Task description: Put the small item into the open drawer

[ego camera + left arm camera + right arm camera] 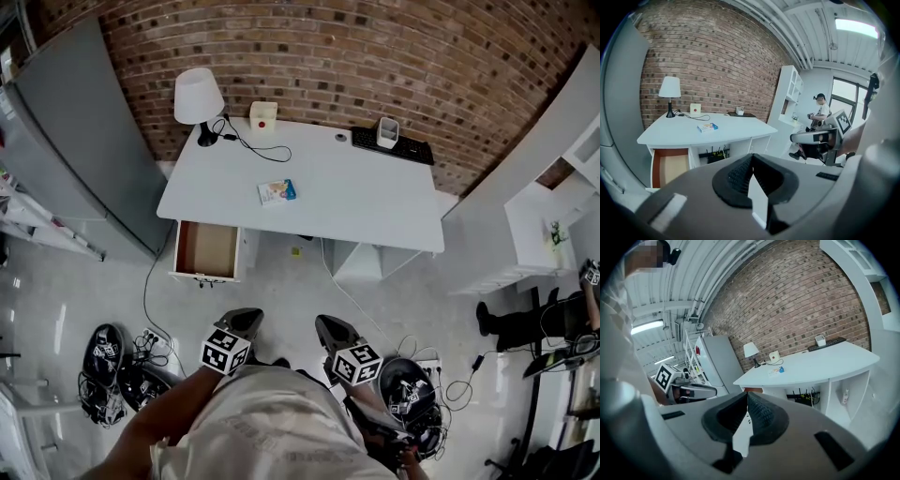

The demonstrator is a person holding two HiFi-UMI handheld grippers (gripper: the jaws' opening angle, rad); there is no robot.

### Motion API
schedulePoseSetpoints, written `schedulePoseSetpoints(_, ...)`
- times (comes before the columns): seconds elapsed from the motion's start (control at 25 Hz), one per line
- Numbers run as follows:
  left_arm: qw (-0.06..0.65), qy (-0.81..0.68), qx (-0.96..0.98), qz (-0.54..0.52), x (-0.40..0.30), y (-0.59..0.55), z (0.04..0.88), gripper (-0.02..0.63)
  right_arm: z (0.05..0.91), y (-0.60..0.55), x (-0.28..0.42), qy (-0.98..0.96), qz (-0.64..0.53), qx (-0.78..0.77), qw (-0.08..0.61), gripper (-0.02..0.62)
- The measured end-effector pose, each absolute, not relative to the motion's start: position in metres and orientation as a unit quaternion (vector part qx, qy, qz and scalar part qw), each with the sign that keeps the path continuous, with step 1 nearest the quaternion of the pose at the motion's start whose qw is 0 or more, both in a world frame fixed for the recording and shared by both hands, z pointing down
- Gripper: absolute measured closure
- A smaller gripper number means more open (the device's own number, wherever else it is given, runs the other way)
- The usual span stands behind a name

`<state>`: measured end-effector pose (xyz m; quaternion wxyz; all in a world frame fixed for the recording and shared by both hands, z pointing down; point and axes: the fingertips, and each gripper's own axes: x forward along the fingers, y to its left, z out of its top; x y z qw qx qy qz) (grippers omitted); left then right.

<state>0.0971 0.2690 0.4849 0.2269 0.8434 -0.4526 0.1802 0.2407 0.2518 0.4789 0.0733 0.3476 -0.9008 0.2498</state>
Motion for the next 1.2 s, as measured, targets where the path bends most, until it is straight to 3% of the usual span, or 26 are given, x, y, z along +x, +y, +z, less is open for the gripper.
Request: schedulePoseSetpoints(1.2,0.257,-0.458,0.834,0.171,0.047,0.231,0.498,0.6,0.495,0.21,0.194,-0.893,0.267,0.346,0.109,0.589)
